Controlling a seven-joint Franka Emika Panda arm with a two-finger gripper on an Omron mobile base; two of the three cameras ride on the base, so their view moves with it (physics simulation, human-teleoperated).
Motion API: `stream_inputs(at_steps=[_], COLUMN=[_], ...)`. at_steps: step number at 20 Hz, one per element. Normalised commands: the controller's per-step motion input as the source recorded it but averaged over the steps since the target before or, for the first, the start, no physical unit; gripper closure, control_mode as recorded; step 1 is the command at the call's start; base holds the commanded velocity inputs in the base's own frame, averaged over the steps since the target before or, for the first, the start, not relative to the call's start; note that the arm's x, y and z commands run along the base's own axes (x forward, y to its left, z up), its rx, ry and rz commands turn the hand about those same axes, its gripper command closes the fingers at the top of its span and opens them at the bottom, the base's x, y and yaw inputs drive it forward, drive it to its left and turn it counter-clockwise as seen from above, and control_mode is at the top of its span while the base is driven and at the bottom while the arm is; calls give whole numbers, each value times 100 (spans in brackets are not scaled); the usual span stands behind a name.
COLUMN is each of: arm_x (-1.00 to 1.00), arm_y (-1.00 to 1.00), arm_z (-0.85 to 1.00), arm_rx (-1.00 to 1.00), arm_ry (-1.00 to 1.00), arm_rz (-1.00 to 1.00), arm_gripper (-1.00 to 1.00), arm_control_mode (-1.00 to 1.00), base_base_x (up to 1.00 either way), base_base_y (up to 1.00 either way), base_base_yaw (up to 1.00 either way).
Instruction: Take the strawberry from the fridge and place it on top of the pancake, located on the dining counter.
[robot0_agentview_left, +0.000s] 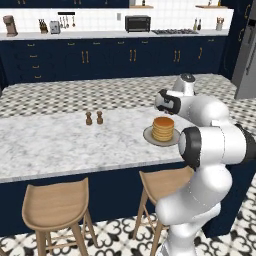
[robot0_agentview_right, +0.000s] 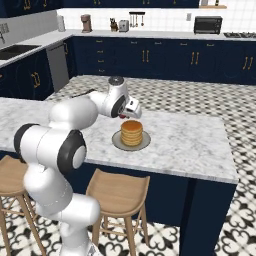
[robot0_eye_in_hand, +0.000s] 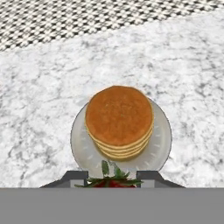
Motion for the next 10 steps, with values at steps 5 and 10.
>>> stream_inputs(at_steps=[5, 10], arm_x=[33, 28], arm_y=[-11, 0], arm_z=[-20, -18], arm_rx=[0, -3], arm_ry=[1, 0], arm_rz=[0, -4], arm_gripper=[100, 100], arm_control_mode=[-100, -100], base_base_x=[0, 0], base_base_y=[0, 0], base_base_yaw=[0, 0])
